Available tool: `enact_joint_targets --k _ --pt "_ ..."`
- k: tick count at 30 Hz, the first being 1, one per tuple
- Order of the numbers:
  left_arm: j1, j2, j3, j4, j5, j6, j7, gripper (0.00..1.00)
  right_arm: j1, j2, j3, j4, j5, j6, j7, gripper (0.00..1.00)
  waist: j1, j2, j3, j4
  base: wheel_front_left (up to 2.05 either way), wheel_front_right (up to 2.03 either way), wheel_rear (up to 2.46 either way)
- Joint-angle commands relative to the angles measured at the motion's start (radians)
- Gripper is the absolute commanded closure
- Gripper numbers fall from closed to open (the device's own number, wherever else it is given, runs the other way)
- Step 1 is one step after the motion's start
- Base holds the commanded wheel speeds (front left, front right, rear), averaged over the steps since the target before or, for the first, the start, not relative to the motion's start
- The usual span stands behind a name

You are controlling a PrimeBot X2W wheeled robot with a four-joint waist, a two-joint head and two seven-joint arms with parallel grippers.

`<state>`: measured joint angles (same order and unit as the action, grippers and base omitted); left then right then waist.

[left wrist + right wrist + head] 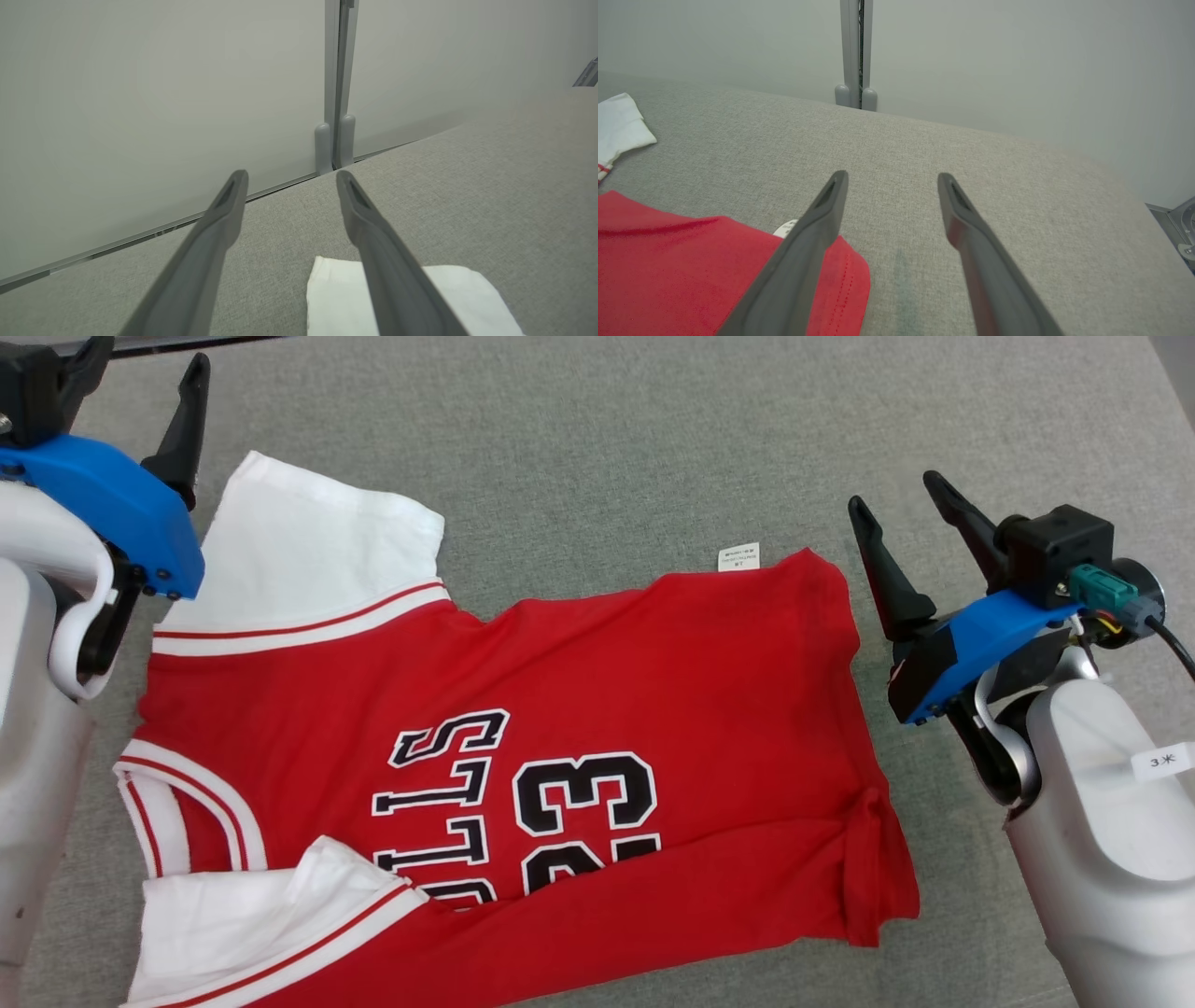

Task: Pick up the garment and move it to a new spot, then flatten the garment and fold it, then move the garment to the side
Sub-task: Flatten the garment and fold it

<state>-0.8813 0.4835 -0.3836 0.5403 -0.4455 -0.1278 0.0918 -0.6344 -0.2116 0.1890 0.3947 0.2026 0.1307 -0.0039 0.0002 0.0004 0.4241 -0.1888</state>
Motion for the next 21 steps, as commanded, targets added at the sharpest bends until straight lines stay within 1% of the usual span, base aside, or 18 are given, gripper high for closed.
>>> enact_joint_targets --k 1,5,8,10,14,16,20,21 --pt "-0.038 0.021 -0.034 0.024 -0.024 -0.002 0.013 0.00 -0.022 -0.002 0.007 0.008 0.002 0.000 -0.007 0.00 -0.0002 -0.0004 0.020 -0.004 0.00 0.00 0.00" --pt "-0.091 0.042 -0.145 0.090 -0.091 -0.002 0.063 0.00 -0.053 0.008 0.027 0.025 0.010 0.000 -0.020 0.00 -0.0002 -0.0004 0.059 -0.025 0.00 0.00 0.00" --pt "-0.119 0.058 -0.207 0.134 -0.138 -0.002 0.090 0.00 -0.075 0.013 0.045 0.038 0.016 0.000 -0.027 0.00 -0.0002 -0.0004 0.078 -0.039 0.00 0.00 0.00" --pt "-0.134 0.065 -0.235 0.162 -0.179 -0.003 0.104 0.00 -0.091 0.016 0.056 0.048 0.021 0.000 -0.034 0.00 -0.0002 -0.0004 0.091 -0.048 0.00 0.00 0.00" --pt "-0.162 0.080 -0.297 0.204 -0.218 -0.003 0.116 0.00 -0.113 0.020 0.078 0.063 0.028 0.000 -0.041 0.00 -0.0002 -0.0004 0.110 -0.064 0.00 0.00 0.00" --pt "-0.173 0.078 -0.325 0.224 -0.236 -0.003 0.123 0.00 -0.122 0.021 0.086 0.071 0.031 0.000 -0.041 0.00 -0.0002 -0.0004 0.114 -0.069 0.00 0.00 0.00" --pt "-0.173 0.067 -0.375 0.270 -0.288 -0.003 0.169 0.00 -0.130 0.011 0.112 0.091 0.050 0.000 -0.028 0.00 -0.0002 -0.0004 0.114 -0.076 0.00 0.00 0.00" --pt "-0.172 0.065 -0.384 0.277 -0.303 -0.003 0.173 0.05 -0.132 0.007 0.119 0.095 0.053 0.000 -0.025 0.00 -0.0002 -0.0004 0.111 -0.076 0.00 0.00 0.00"
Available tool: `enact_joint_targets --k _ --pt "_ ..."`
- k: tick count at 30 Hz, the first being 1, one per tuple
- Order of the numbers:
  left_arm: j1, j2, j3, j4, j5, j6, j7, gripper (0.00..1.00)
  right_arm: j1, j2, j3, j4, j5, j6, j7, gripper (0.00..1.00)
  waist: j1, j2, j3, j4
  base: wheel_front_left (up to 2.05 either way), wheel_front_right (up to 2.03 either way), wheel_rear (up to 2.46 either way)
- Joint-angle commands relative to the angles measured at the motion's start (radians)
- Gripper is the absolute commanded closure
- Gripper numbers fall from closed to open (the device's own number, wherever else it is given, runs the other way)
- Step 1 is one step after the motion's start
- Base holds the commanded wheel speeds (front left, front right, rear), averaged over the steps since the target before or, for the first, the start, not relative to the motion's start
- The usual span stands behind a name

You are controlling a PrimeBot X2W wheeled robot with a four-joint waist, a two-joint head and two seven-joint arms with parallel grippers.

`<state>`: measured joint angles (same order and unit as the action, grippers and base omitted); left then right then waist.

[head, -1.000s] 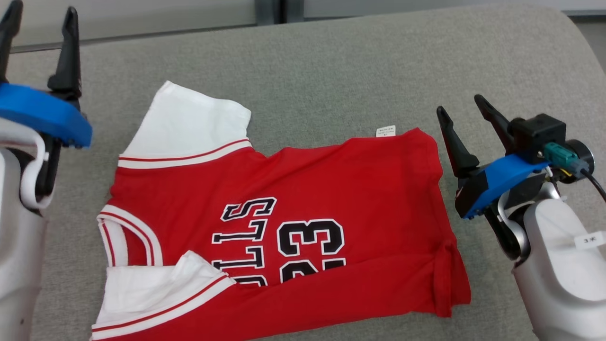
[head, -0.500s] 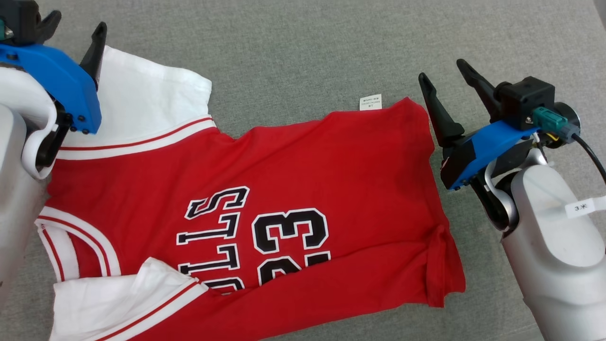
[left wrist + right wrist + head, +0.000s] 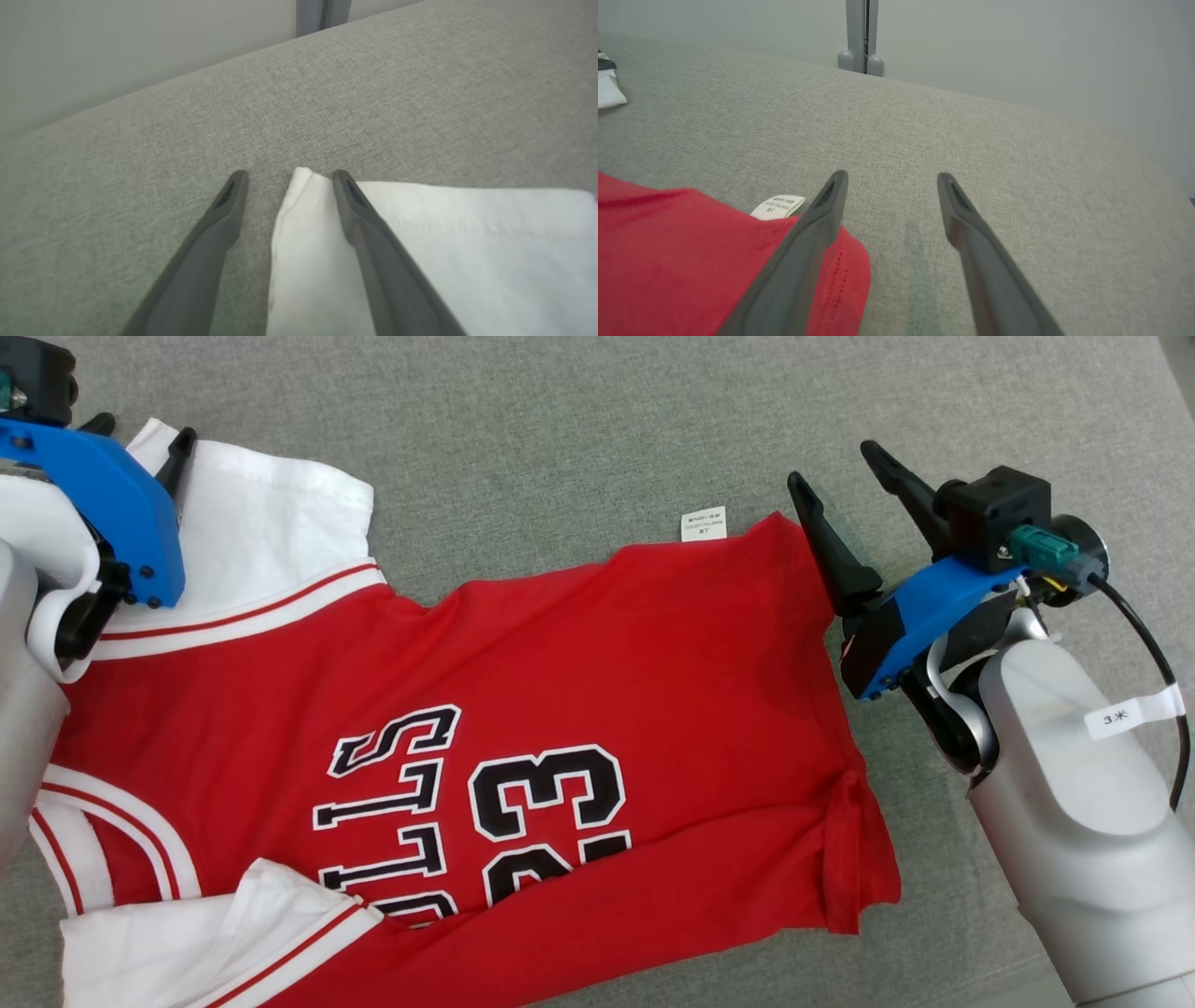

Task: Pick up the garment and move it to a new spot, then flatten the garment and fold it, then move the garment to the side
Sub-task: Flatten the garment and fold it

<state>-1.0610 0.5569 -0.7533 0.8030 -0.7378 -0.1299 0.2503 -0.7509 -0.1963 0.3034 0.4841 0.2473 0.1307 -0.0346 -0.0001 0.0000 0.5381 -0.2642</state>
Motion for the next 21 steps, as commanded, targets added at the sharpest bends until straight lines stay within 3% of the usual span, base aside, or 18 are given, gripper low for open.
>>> enact_joint_targets --k 1,2,11,21 --pt "0.007 -0.012 -0.026 0.018 -0.023 -0.001 0.018 0.85 -0.016 -0.011 0.010 0.008 0.015 0.000 0.009 0.00 0.0001 0.0000 -0.006 -0.001 0.00 0.00 0.00" --pt "0.003 -0.017 -0.038 0.020 -0.030 -0.001 0.016 1.00 -0.015 -0.013 0.014 0.012 0.026 0.000 0.015 0.00 0.0001 0.0000 -0.011 0.002 0.00 0.00 0.00" --pt "-0.040 -0.030 -0.118 0.015 -0.060 -0.001 -0.096 1.00 0.028 -0.080 0.110 0.002 0.182 0.000 0.150 0.00 0.0001 0.0000 -0.062 0.038 0.00 0.00 0.00" --pt "-0.070 -0.044 -0.185 0.010 -0.090 0.000 -0.165 1.00 0.006 -0.090 0.130 0.091 0.201 0.000 0.231 0.00 0.0001 0.0000 -0.057 0.084 0.00 0.00 0.00"
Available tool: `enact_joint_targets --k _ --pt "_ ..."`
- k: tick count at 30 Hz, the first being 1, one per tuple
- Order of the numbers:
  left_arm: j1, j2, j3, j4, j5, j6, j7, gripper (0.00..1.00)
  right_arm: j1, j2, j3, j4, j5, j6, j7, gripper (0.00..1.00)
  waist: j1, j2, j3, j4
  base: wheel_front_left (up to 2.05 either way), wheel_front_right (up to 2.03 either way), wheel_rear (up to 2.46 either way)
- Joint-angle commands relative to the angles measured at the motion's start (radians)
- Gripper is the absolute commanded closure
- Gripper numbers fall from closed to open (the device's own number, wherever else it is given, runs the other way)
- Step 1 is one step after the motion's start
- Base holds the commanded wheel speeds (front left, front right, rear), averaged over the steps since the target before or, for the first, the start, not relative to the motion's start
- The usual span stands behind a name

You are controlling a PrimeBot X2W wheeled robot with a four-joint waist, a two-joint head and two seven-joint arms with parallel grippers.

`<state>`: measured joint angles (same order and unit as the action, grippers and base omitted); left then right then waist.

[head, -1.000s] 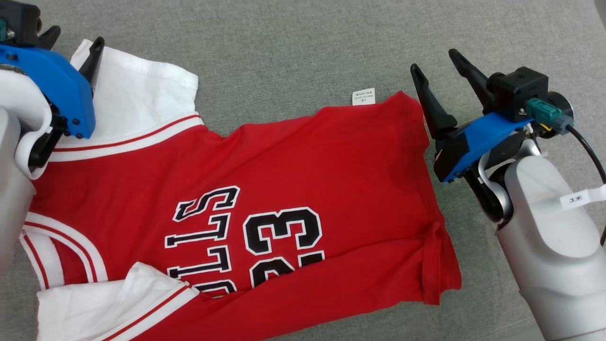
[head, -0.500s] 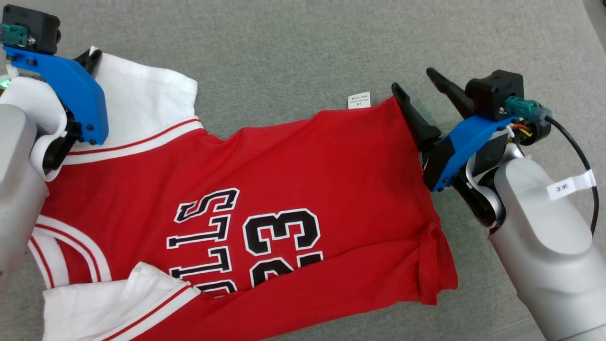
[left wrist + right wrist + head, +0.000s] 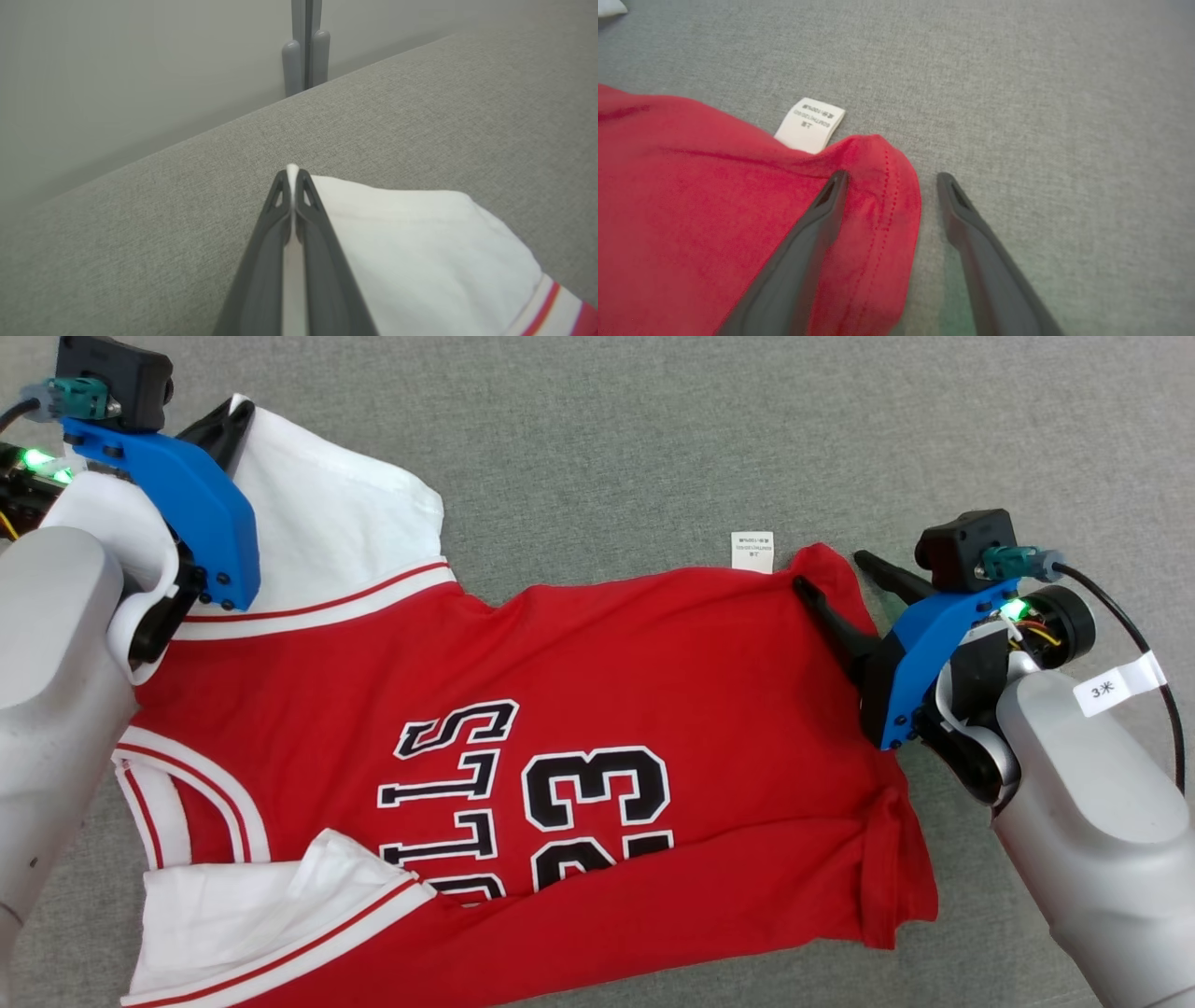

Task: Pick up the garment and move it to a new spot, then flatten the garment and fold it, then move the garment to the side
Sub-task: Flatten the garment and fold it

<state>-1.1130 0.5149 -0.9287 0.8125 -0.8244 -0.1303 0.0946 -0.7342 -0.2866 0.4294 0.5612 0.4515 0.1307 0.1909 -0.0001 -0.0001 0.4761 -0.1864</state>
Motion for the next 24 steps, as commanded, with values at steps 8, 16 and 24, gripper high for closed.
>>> enact_joint_targets --k 8,16,24 --pt "-0.056 -0.005 -0.017 0.017 -0.020 0.000 -0.095 1.00 -0.053 -0.002 -0.005 0.049 0.013 0.000 -0.052 1.00 0.0001 0.0001 0.004 0.027 0.00 0.00 0.00" --pt "-0.079 -0.022 -0.008 0.046 -0.021 0.000 -0.198 1.00 -0.143 0.018 -0.052 0.137 -0.063 0.000 -0.182 1.00 0.0001 0.0001 -0.020 0.041 0.00 0.00 0.00" --pt "-0.003 -0.041 0.000 0.014 -0.056 0.000 -0.302 1.00 -0.104 0.045 -0.029 0.219 -0.053 0.000 -0.276 1.00 0.0001 0.0001 -0.071 0.066 0.00 0.00 0.00"
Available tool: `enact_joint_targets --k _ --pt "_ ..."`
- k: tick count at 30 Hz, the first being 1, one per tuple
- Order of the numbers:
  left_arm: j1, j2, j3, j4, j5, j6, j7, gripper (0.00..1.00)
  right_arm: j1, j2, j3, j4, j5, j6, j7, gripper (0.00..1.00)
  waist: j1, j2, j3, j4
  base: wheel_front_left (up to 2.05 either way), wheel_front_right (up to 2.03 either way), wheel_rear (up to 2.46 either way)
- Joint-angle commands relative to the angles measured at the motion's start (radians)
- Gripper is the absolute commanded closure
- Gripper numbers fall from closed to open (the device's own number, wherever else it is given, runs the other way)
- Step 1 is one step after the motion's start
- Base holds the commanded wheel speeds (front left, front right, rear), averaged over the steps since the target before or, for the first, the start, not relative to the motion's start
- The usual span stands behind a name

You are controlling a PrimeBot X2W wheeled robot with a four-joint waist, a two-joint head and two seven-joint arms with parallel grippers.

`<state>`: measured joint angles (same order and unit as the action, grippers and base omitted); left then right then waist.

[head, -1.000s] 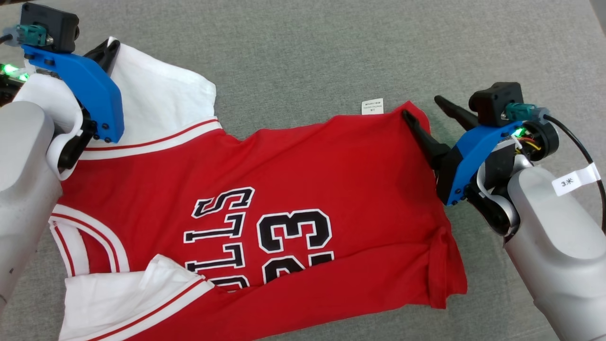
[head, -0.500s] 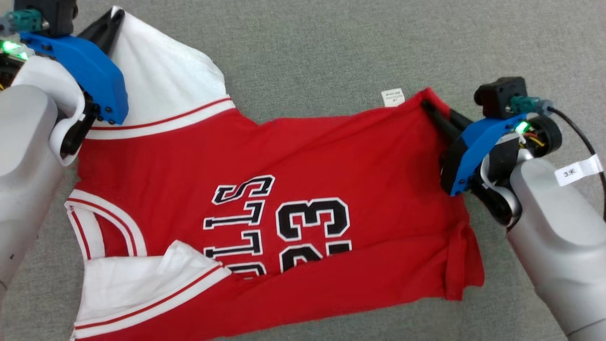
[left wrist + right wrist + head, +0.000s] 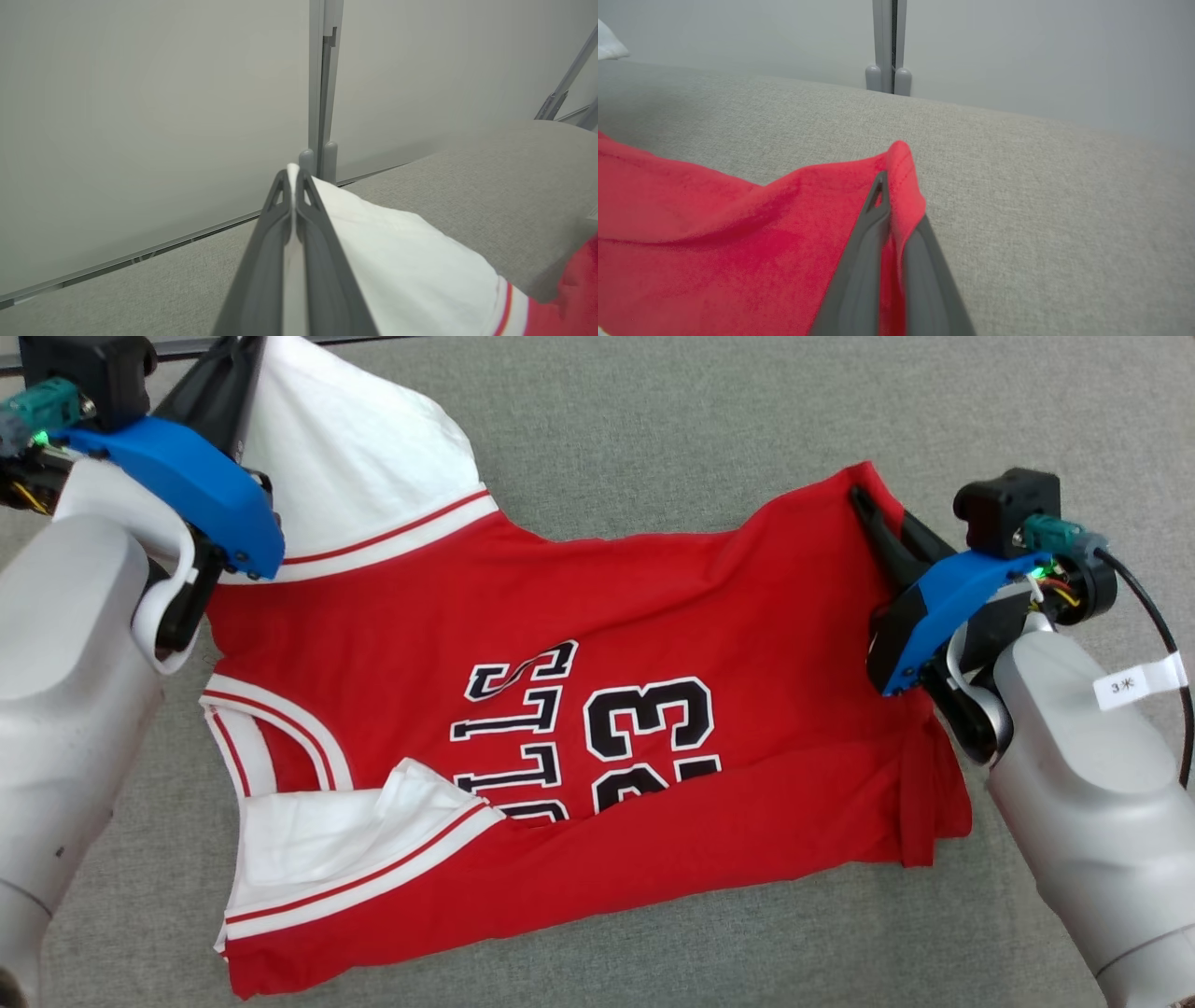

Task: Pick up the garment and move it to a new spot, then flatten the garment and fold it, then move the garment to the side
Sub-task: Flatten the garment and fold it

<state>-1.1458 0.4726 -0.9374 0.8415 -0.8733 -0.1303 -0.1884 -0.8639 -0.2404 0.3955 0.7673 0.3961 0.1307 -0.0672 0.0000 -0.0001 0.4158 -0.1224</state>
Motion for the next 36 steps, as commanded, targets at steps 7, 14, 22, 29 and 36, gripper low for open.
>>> enact_joint_targets --k 7,14,22,29,36 --pt "0.165 0.032 0.039 -0.142 -0.024 0.029 -0.067 1.00 0.106 -0.012 -0.005 0.024 0.023 0.000 -0.118 1.00 0.0000 0.0001 -0.061 0.023 0.00 0.00 0.00" --pt "0.422 0.112 0.083 -0.417 -0.025 0.143 -0.077 1.00 0.230 -0.024 -0.028 -0.011 0.029 0.000 -0.176 1.00 0.0000 0.0001 -0.114 0.047 0.00 0.00 0.00" --pt "0.699 0.165 0.138 -0.694 -0.018 0.289 -0.077 1.00 0.346 -0.031 -0.072 -0.056 0.036 0.000 -0.192 1.00 0.0000 0.0001 -0.144 0.058 0.00 0.00 0.00" --pt "0.878 0.148 0.207 -0.833 -0.006 0.363 -0.078 1.00 0.436 -0.031 -0.129 -0.114 0.029 0.000 -0.197 1.00 0.0000 0.0001 -0.165 0.072 0.00 0.00 0.00" --pt "1.011 0.132 0.272 -0.918 0.007 0.406 -0.078 1.00 0.530 -0.023 -0.185 -0.187 0.018 0.000 -0.199 1.00 0.0000 0.0001 -0.186 0.081 0.00 0.00 0.00"
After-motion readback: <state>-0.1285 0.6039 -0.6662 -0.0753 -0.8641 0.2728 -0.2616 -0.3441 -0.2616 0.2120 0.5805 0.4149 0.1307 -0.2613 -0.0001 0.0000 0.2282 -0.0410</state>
